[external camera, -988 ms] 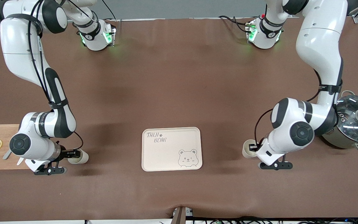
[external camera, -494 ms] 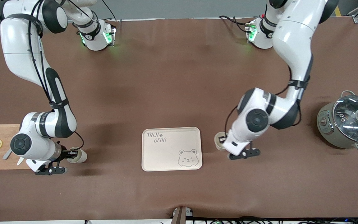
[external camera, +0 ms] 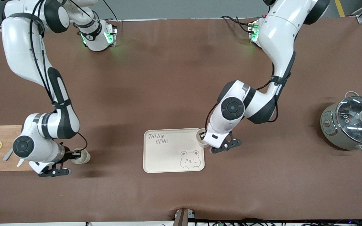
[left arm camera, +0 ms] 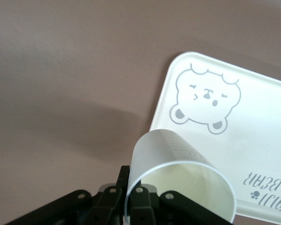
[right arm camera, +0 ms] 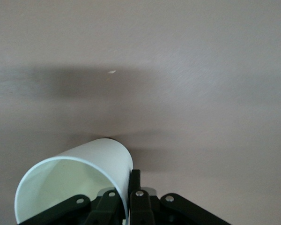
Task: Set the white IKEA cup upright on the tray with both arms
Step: 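Carry the cup onto the tray with the left gripper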
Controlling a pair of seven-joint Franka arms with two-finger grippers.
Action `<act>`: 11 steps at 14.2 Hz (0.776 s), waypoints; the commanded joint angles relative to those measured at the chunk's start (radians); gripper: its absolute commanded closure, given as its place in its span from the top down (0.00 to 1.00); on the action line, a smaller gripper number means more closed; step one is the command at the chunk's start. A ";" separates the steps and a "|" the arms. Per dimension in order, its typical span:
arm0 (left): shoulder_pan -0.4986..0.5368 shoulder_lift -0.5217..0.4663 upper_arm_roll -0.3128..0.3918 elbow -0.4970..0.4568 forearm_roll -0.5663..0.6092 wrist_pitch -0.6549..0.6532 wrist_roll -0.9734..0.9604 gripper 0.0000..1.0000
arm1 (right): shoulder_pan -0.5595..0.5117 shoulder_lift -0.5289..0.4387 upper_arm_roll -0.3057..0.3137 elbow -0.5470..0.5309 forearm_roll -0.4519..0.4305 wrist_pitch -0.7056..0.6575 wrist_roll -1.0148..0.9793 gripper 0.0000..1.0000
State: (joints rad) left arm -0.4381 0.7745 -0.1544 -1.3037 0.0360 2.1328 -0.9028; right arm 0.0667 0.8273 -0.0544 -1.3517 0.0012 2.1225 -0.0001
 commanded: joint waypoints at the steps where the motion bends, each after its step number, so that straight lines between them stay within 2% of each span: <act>1: -0.027 0.041 0.012 0.020 -0.030 0.030 -0.028 0.00 | 0.039 -0.007 0.002 0.069 0.025 -0.108 0.112 0.00; 3: -0.040 0.074 0.012 0.020 -0.028 0.058 -0.048 0.00 | 0.062 -0.008 0.007 0.121 0.048 -0.198 0.201 0.00; 5: -0.048 0.095 0.012 0.020 -0.028 0.087 -0.071 0.00 | 0.093 -0.016 0.005 0.144 0.106 -0.251 0.268 0.00; 9: -0.056 0.117 0.012 0.020 -0.028 0.114 -0.093 0.00 | 0.178 -0.017 0.005 0.143 0.194 -0.259 0.477 0.00; 10: -0.054 0.123 0.012 0.020 -0.028 0.117 -0.093 0.03 | 0.209 -0.017 0.005 0.144 0.194 -0.257 0.529 0.00; 11: -0.056 0.123 0.012 0.020 -0.028 0.118 -0.093 0.29 | 0.235 -0.017 0.005 0.144 0.194 -0.254 0.585 0.00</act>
State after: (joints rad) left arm -0.4815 0.8831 -0.1539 -1.3026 0.0257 2.2413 -0.9841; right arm 0.2526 0.8164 -0.0426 -1.2100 0.1777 1.8745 0.4823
